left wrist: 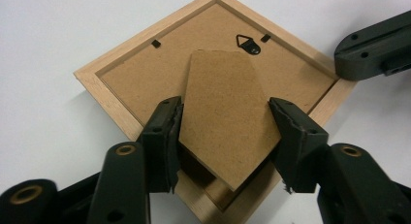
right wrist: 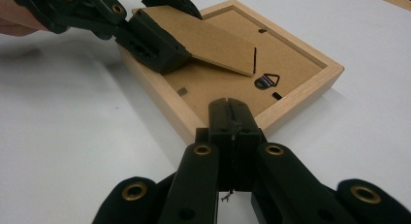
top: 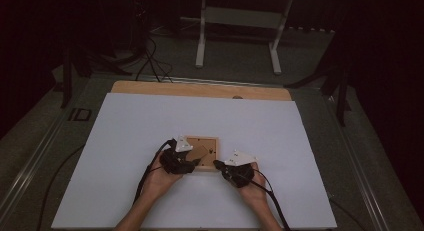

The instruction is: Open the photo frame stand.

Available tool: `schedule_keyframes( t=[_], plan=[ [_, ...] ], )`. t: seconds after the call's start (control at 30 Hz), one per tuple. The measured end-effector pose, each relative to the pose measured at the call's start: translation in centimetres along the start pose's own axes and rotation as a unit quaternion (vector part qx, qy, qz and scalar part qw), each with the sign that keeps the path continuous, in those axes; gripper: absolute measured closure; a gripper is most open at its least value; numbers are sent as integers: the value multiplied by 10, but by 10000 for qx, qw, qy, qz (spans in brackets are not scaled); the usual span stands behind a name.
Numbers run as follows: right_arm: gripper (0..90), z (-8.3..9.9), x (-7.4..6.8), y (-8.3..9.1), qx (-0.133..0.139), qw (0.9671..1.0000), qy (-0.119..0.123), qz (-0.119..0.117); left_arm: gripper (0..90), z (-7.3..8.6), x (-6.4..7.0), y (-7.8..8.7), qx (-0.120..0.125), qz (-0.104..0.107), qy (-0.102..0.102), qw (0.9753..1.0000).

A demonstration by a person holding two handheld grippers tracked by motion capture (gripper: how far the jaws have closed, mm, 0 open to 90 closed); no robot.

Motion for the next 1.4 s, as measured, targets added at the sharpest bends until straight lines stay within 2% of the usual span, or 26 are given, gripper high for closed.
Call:
schedule_keyframes(
  t=[0.2,0.5,0.87,1.17,1.4],
  plan=[
    [900,0,0,0,-9,10000,-2,-14,507,-6,1,2,-133,-34,-61,9999],
    [900,0,1,0,-23,10000,22,-21,506,-26,1,7,-29,-38,-39,10000],
    [900,0,0,0,-23,10000,20,-19,500,-23,0,6,-141,31,13,9999],
    [900,0,1,0,-21,10000,29,-23,459,-16,-7,5,-184,351,307,9987],
    [900,0,1,0,-17,10000,44,-17,449,-13,-10,2,-289,446,508,9973]
  ],
)
Point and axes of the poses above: each handheld gripper's, and its own axes: y roughly backward along the jaws, z roughly out of its underside, x roughly to its right, the point moved 2 cm from there along -y, roughly forward along the jaws, and after that the axes turned 1 degree about -x, right-handed, at the moved point
